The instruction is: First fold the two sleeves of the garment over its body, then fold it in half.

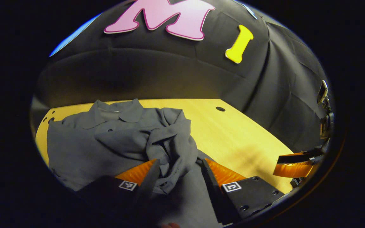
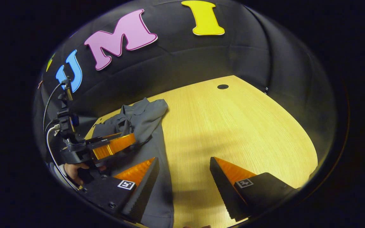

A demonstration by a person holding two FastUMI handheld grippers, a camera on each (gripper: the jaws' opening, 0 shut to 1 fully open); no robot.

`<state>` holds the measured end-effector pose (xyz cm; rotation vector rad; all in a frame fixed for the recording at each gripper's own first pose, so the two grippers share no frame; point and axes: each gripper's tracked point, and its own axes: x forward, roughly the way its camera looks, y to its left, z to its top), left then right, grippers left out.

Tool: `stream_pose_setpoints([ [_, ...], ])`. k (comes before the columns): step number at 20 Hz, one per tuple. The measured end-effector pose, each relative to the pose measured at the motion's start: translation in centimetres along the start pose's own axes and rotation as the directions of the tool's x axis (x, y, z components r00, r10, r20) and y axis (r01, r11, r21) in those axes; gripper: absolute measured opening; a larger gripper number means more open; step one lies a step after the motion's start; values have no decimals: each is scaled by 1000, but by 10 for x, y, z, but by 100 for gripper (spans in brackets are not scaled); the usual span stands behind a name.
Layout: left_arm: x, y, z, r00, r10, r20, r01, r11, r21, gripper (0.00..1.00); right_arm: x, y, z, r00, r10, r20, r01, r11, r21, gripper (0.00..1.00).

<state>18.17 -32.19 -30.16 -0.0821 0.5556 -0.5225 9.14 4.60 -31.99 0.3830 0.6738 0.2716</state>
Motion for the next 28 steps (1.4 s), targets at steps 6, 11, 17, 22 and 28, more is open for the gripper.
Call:
stream_pose_setpoints([
  [6, -89, 22, 9, 998, 23, 62, -24, 1000, 19, 96, -27, 35, -12, 999, 41, -22, -42, 998, -56, 99],
  [11, -177, 86, -14, 990, 132, 54, -132, 991, -20, 95, -61, 61, -49, 995, 62, -78, -71, 990, -123, 99],
  [17, -268, 164, -80, 953, 303, -31, -304, 950, -66, 95, -87, 67, -106, 989, 14, -149, -35, 990, -136, 99],
  [22, -310, 200, -133, 929, 352, -113, -360, 931, -60, 95, -95, 53, -141, 977, -63, -202, 35, 990, -139, 99],
  [28, -323, 230, -177, 901, 382, -207, -409, 907, -104, 95, -92, 49, -168, 962, -101, -255, 70, 989, -128, 99],
])
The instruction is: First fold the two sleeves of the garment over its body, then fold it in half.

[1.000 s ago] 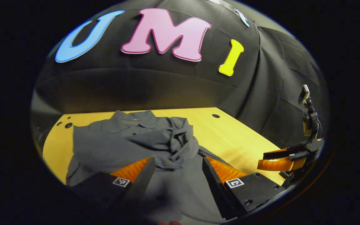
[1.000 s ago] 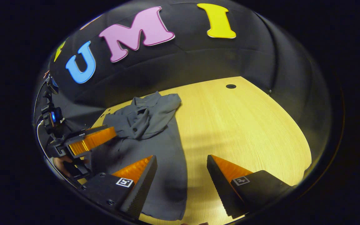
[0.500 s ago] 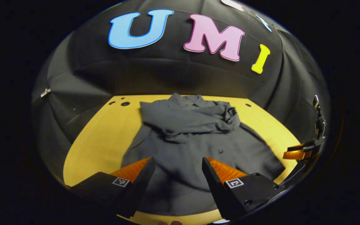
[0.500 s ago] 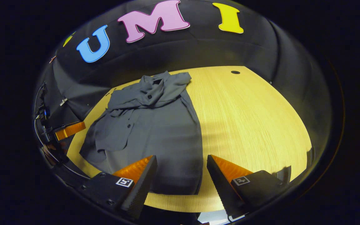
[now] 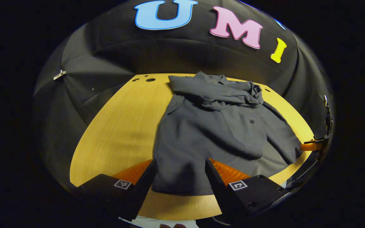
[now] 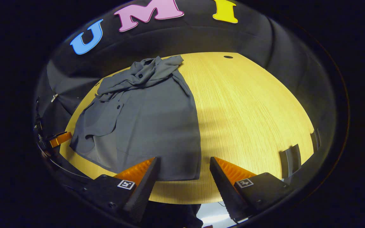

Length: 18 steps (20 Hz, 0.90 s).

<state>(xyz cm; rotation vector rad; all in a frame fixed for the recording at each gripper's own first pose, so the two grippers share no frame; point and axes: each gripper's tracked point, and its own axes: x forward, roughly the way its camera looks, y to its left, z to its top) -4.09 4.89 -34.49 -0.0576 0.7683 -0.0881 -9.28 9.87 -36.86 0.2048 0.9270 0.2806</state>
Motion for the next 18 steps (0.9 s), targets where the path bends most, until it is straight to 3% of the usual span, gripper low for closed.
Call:
stream_pose_setpoints([
  [4, 9, 6, -5, 999, 10, -31, -10, 1000, 11, 95, 10, 12, 3, 1000, -10, -6, 10, 999, -31, 99],
  [8, 27, 7, -18, 993, 48, -104, -43, 998, 48, 95, 13, 22, 2, 998, -52, -20, 47, 984, -172, 99],
  [10, 28, 7, -18, 992, 63, -107, -62, 998, 14, 99, 23, 26, 4, 998, -64, -26, 60, 988, -144, 99],
  [12, 26, 0, -22, 993, 55, -109, -53, 998, 18, 93, 29, 32, 8, 998, -50, -22, 46, 988, -149, 96],
  [13, 27, -11, -21, 995, 16, -97, -9, 998, 68, 72, 32, 41, 8, 1000, -12, -28, 7, 985, -174, 91],
  [14, 29, -17, -24, 995, 7, -104, 4, 994, 106, 52, 32, 50, 7, 999, 27, -37, -34, 979, -202, 64],
  [16, 27, -24, -24, 991, 13, -130, 12, 982, 191, 10, 28, 57, 4, 997, 36, -74, -54, 967, -250, 9],
  [17, 25, -26, -27, 988, 4, -153, 26, 982, 189, 4, 26, 59, 2, 994, 53, -95, -76, 961, -265, 6],
  [18, 19, -27, -31, 985, -11, -175, 40, 986, 163, 6, 25, 58, -2, 992, 62, -106, -88, 963, -254, 6],
])
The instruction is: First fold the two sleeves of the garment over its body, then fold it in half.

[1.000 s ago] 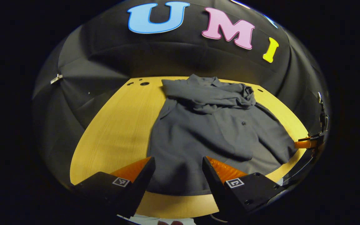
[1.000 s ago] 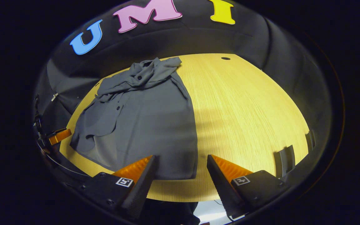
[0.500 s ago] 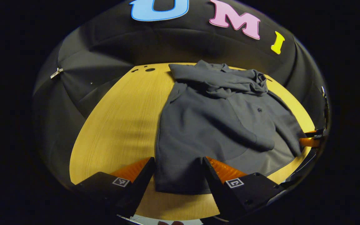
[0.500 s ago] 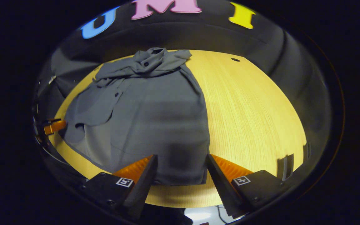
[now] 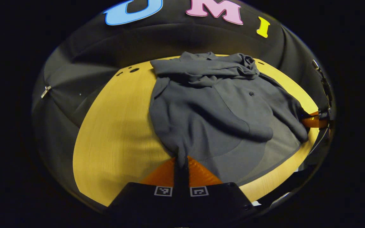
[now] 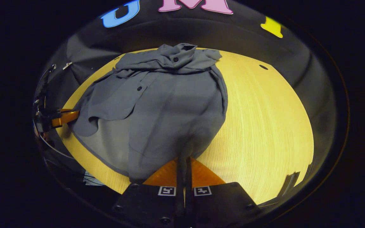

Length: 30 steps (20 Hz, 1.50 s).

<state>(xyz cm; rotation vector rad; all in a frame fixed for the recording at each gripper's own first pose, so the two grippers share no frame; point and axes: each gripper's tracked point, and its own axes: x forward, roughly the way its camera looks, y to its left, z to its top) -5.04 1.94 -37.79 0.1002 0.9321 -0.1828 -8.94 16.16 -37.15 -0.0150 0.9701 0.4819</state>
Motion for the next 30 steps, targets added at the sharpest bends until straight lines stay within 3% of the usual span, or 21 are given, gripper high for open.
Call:
stream_pose_setpoints([
  [5, -34, -5, -37, 995, -77, -63, 68, 988, -136, 6, -36, -6, -32, 999, 39, 1, -39, 996, 74, 6],
  [9, -60, -14, -62, 986, -127, -112, 109, 982, -152, 6, -63, -1, -53, 996, 88, -33, -83, 989, 124, 6],
  [11, -74, -17, -70, 983, -141, -118, 120, 978, -170, 6, -73, -4, -45, 995, 96, -26, -92, 987, 131, 6],
  [15, -88, -19, -43, 981, -181, -75, 150, 941, -304, 6, -77, -7, -1, 994, 82, 69, -94, 979, 183, 6],
  [20, -97, -10, 13, 984, -175, 31, 176, 926, -334, 6, -93, -9, 62, 976, 67, 209, -107, 976, 187, 6],
  [22, -101, -7, 44, 981, -170, 93, 193, 907, -375, 5, -97, -10, 87, 963, 62, 262, -116, 974, 195, 6],
  [26, -107, 8, 98, 968, -153, 200, 226, 876, -427, 5, -106, -7, 135, 923, 46, 383, -138, 967, 216, 6],
  [30, -104, 23, 145, 952, -116, 284, 231, 881, -414, 5, -109, -15, 186, 874, 16, 486, -141, 965, 221, 6],
])
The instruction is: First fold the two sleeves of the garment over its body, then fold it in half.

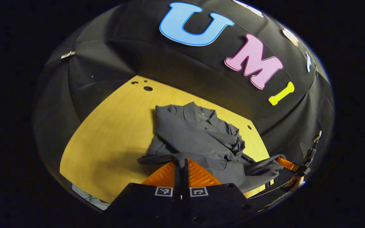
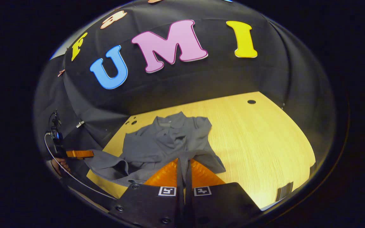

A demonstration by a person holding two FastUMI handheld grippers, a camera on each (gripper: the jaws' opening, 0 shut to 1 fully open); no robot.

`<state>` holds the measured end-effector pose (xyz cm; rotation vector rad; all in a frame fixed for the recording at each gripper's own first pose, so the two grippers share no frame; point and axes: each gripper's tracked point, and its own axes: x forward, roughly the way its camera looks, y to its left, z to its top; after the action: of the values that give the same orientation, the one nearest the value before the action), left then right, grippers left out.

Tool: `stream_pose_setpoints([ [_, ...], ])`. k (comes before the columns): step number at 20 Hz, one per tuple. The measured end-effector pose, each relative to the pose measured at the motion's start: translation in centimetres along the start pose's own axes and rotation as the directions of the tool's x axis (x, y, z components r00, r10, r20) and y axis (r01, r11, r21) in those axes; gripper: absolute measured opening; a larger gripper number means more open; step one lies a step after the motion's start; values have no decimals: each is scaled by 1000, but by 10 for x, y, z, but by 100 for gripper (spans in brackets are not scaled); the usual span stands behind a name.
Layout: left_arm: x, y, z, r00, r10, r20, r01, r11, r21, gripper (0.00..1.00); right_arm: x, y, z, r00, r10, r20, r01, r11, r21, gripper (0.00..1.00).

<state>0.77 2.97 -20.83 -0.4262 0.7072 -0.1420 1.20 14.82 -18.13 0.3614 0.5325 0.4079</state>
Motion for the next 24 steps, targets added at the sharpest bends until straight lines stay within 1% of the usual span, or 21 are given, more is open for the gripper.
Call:
stream_pose_setpoints([
  [3, 19, -3, 31, 999, -1, 47, 1, 1000, 12, 5, 24, 0, 30, 998, -6, 55, 6, 1000, 2, 6],
  [5, 32, -6, 55, 996, -9, 85, 6, 999, 38, 6, 42, -1, 46, 997, -12, 81, 13, 1000, -10, 6],
  [9, 54, -9, 84, 991, -10, 137, 5, 999, 41, 5, 75, -2, 65, 992, -33, 122, 34, 999, -8, 5],
  [12, 79, -6, 101, 986, -5, 168, -1, 999, 36, 6, 102, -6, 75, 988, -60, 145, 59, 998, 12, 5],
  [15, 106, -4, 122, 978, -14, 208, 7, 1000, 30, 5, 128, -16, 84, 984, -86, 158, 88, 996, -5, 5],
  [18, 133, 1, 138, 972, -9, 234, 1, 999, 36, 5, 160, -23, 91, 981, -92, 171, 91, 996, 13, 5],
  [19, 144, 4, 143, 971, -1, 238, -7, 999, 34, 5, 171, -27, 94, 981, -95, 171, 93, 995, 17, 6],
  [20, 155, 7, 148, 970, 7, 244, -16, 999, 33, 8, 183, -32, 95, 981, -98, 169, 95, 995, 21, 5],
  [21, 165, 10, 151, 968, 16, 249, -25, 999, 32, 5, 195, -35, 93, 981, -100, 165, 98, 995, 24, 6],
  [24, 196, 21, 154, 968, 36, 249, -43, 999, 20, 5, 228, -48, 87, 983, -111, 149, 107, 994, 30, 5],
])
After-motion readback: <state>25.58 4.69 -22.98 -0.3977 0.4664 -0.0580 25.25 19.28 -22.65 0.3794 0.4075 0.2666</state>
